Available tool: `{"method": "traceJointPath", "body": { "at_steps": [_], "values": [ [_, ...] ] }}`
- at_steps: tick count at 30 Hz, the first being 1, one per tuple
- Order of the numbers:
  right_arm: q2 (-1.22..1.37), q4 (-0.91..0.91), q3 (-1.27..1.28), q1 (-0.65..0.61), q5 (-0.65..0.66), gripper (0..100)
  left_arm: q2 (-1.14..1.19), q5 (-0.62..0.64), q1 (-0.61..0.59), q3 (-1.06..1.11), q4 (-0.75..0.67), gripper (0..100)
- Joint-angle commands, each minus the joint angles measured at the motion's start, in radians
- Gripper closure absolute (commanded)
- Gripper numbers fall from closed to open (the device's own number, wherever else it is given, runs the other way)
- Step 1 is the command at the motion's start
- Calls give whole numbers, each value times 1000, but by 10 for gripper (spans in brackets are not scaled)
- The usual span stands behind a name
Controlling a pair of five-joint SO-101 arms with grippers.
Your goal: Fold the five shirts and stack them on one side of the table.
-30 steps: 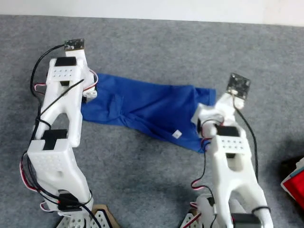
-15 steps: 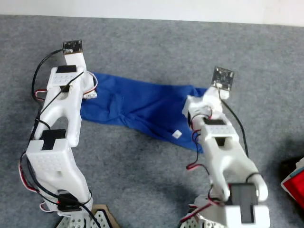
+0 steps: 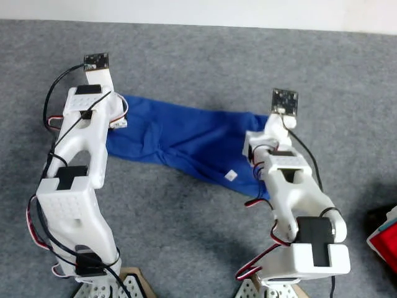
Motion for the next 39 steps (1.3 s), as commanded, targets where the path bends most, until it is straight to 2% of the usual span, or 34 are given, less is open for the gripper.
{"method": "traceJointPath", "body": {
  "at_steps": [1,6,10,15,17,21,27,34,37,39],
  "values": [
    [-31,8,-54,50,12,991,-7,5,-2,-41,-6,994],
    [-38,31,-56,117,8,991,-7,5,-2,-41,-6,994],
    [-104,108,-53,113,6,979,-7,5,-2,-41,-6,994],
    [-295,275,-31,68,-3,765,-5,5,2,-41,-6,994],
    [-364,288,-2,68,-15,713,-4,5,8,-41,-6,994],
    [-421,311,59,73,-14,711,-2,5,8,-41,-8,994],
    [-320,308,90,73,-18,710,-1,5,8,-41,-8,994],
    [-59,329,-74,62,-21,710,-1,5,8,-41,-9,994],
    [36,432,-189,28,-21,716,-1,5,7,-41,-9,994],
    [84,495,-259,4,-23,759,-1,5,7,-41,-9,994]
  ]
}}
